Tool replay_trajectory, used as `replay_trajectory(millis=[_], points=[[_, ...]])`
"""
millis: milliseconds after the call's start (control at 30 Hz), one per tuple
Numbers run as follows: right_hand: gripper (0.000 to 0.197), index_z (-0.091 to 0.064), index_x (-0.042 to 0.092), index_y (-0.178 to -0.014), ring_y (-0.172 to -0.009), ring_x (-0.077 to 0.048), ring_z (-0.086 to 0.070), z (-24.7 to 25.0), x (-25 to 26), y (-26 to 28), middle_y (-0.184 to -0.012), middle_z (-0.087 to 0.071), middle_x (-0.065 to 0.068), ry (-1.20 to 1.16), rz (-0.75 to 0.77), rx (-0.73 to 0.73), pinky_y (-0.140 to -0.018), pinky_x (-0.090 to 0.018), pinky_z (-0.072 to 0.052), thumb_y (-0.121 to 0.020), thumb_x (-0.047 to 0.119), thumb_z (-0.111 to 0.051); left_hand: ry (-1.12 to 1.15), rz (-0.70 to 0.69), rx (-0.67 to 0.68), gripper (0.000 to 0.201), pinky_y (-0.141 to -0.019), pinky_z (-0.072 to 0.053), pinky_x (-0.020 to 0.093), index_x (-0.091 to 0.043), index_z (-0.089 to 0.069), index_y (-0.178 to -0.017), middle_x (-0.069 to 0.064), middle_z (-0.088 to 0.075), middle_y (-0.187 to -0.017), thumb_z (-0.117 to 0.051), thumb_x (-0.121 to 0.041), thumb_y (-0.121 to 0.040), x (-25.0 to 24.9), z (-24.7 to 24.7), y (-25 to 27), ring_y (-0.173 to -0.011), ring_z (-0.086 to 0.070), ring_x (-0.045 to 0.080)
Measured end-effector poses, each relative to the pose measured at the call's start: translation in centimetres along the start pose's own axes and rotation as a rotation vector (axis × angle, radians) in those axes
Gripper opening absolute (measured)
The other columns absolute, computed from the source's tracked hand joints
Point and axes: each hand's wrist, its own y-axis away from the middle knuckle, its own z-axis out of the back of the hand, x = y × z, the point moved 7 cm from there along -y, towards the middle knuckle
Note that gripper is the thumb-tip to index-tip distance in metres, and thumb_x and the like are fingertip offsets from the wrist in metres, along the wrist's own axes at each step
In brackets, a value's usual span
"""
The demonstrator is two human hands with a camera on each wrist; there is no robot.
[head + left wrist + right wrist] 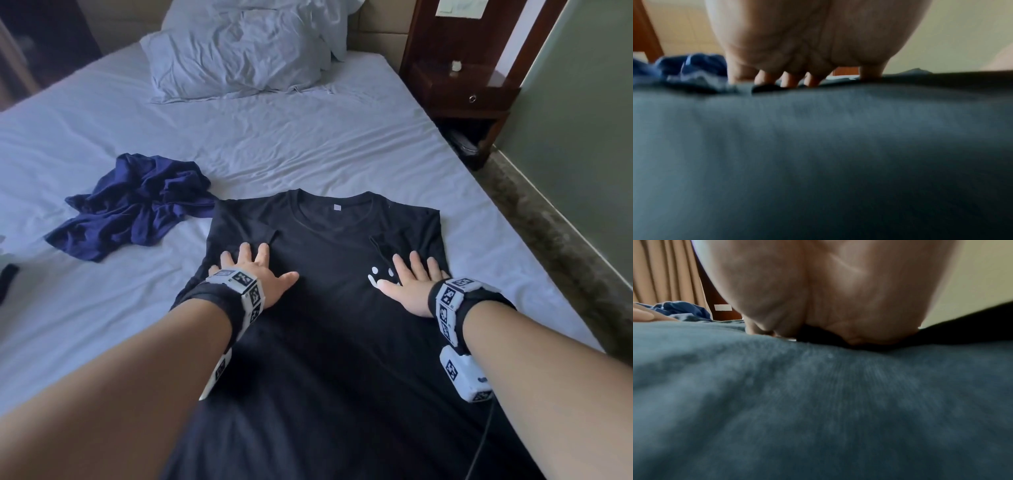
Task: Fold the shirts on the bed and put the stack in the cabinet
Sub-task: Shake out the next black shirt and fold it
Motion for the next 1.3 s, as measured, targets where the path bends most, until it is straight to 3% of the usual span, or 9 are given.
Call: replay_trajectory(millis=[67, 100, 167, 200, 267, 367, 467, 1033, 1300], points=[[0.082, -0.003, 0.04, -0.16, -0.155, -0.028, 0.008, 0.9, 0.4, 0.2, -0.17, 0.006, 0.006, 0.023, -0.014, -0.004, -0.125, -0.047, -0.002, -0.092, 0.075, -0.031, -0.059, -0.022, -0.103, 0.088, -0.12, -0.023, 0.051, -0.029, -0.024, -0.156, 0.006, -0.023, -0.163, -0.033, -0.084, -0.087, 0.0, 2.2, -0.4, -0.148, -0.02, 0.036], [0.082, -0.011, 0.036, -0.16, -0.155, -0.031, 0.0, 1.8, 0.8, 0.2, -0.169, -0.002, 0.003, 0.052, -0.016, -0.026, -0.124, -0.049, -0.007, -0.091, 0.073, -0.035, -0.062, -0.037, -0.15, 0.088, -0.121, -0.022, 0.05, -0.028, -0.026, -0.155, 0.008, -0.024, -0.162, -0.034, -0.083, -0.087, 0.1, 3.3, -0.8, -0.148, -0.019, 0.036], [0.076, -0.029, 0.028, -0.154, -0.151, -0.033, -0.013, 4.3, 2.2, -0.2, -0.165, -0.018, -0.003, 0.101, 0.011, -0.144, -0.121, -0.049, -0.019, -0.089, 0.066, -0.044, -0.028, -0.051, -0.135, 0.095, -0.125, -0.01, 0.05, -0.03, -0.014, -0.16, 0.006, -0.009, -0.169, -0.032, -0.086, -0.086, 0.6, 3.8, -2.1, -0.155, -0.002, 0.036], [0.072, -0.031, 0.027, -0.152, -0.152, -0.031, -0.011, 5.3, 3.0, -0.4, -0.165, -0.017, -0.002, 0.093, 0.044, -0.207, -0.121, -0.048, -0.018, -0.09, 0.061, -0.045, 0.002, -0.044, -0.095, 0.098, -0.126, -0.004, 0.05, -0.034, -0.006, -0.162, 0.002, 0.001, -0.171, -0.029, -0.089, -0.084, 1.0, 3.2, -2.6, -0.156, 0.007, 0.035], [0.073, -0.02, 0.03, -0.157, -0.155, -0.027, 0.002, 5.9, 3.9, -1.2, -0.169, -0.002, 0.002, 0.031, 0.095, -0.225, -0.123, -0.047, -0.011, -0.093, 0.054, -0.043, 0.052, -0.02, -0.022, 0.103, -0.125, 0.003, 0.052, -0.041, 0.003, -0.161, -0.003, 0.012, -0.171, -0.023, -0.095, -0.078, 1.7, 1.5, -3.3, -0.156, 0.015, 0.034], [0.079, -0.003, 0.037, -0.161, -0.155, -0.026, 0.011, 4.0, 2.5, -2.6, -0.169, 0.011, 0.006, -0.042, 0.03, -0.107, -0.124, -0.049, 0.0, -0.095, 0.067, -0.034, 0.04, -0.003, 0.027, 0.11, -0.125, 0.007, 0.051, -0.045, 0.01, -0.159, -0.003, 0.018, -0.17, -0.013, -0.102, -0.068, 2.2, -0.6, -3.6, -0.156, 0.017, 0.032], [0.081, 0.003, 0.043, -0.16, -0.155, -0.023, 0.016, 3.1, 1.2, -3.6, -0.168, 0.016, 0.009, -0.02, 0.016, -0.086, -0.125, -0.045, 0.004, -0.093, 0.075, -0.028, 0.038, 0.006, 0.056, 0.112, -0.123, 0.009, 0.052, -0.048, 0.012, -0.158, -0.004, 0.02, -0.169, -0.01, -0.105, -0.064, 2.1, -0.9, -3.9, -0.155, 0.019, 0.032], [0.083, 0.007, 0.044, -0.159, -0.154, -0.025, 0.018, 2.8, 0.9, -4.4, -0.168, 0.018, 0.008, 0.007, -0.031, -0.093, -0.124, -0.045, 0.006, -0.09, 0.079, -0.025, -0.006, 0.007, 0.078, 0.115, -0.123, 0.006, 0.054, -0.05, 0.016, -0.156, -0.004, 0.021, -0.169, -0.007, -0.107, -0.058, 2.1, -1.4, -4.3, -0.155, 0.017, 0.037], [0.072, 0.009, 0.061, -0.151, -0.153, -0.03, 0.02, 2.6, 1.1, -4.3, -0.167, 0.02, 0.005, 0.046, 0.013, -0.108, -0.124, -0.048, 0.007, -0.089, 0.08, -0.023, -0.03, 0.023, 0.094, 0.116, -0.122, 0.006, 0.057, -0.049, 0.014, -0.157, -0.003, 0.02, -0.169, -0.01, -0.107, -0.06, 2.0, -1.8, -5.0, -0.154, 0.018, 0.038]])
